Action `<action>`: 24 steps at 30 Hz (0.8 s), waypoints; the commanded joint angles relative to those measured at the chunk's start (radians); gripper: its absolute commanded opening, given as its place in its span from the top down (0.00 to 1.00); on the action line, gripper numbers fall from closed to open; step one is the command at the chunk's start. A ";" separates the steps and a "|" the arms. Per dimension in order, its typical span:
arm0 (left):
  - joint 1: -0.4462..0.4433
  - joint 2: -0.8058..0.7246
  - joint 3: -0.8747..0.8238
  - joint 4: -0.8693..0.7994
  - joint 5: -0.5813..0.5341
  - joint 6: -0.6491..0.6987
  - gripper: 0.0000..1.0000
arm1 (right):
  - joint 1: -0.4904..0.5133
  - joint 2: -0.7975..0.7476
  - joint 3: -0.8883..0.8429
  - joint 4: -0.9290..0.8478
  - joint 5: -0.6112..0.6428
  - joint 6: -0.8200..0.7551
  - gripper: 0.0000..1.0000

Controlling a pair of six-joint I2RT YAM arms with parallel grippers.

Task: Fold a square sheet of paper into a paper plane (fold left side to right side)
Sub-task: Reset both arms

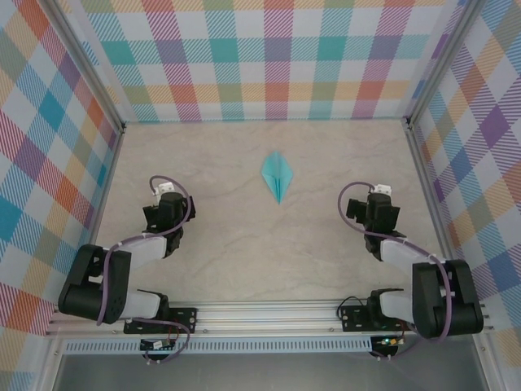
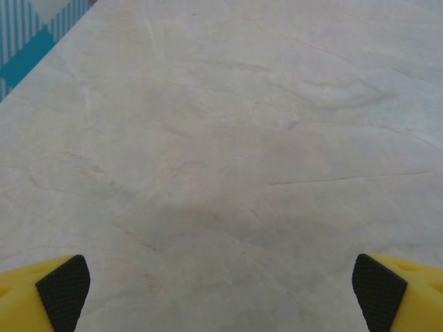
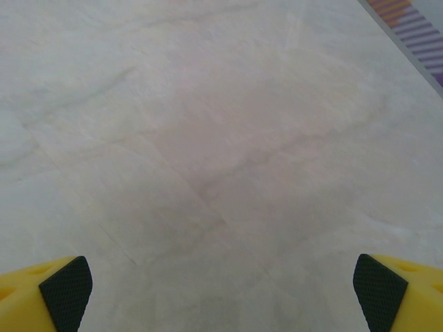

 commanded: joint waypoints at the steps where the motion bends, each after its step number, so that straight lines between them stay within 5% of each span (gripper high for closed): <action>1: 0.027 0.019 -0.010 0.228 0.081 0.077 0.00 | -0.003 0.069 0.026 0.267 -0.097 -0.085 0.00; 6: 0.048 0.221 -0.079 0.573 0.186 0.133 0.00 | -0.010 0.228 0.039 0.434 -0.185 -0.110 0.00; 7: 0.048 0.188 -0.050 0.450 0.216 0.129 0.00 | -0.020 0.215 0.047 0.393 -0.202 -0.103 0.00; 10: 0.065 0.201 -0.021 0.421 0.256 0.125 0.00 | -0.026 0.284 0.022 0.519 -0.229 -0.108 0.00; 11: 0.082 0.200 -0.003 0.383 0.277 0.110 0.00 | -0.047 0.270 0.047 0.430 -0.268 -0.096 0.00; 24: 0.103 0.200 -0.001 0.378 0.304 0.100 0.00 | -0.083 0.267 0.053 0.420 -0.340 -0.083 0.00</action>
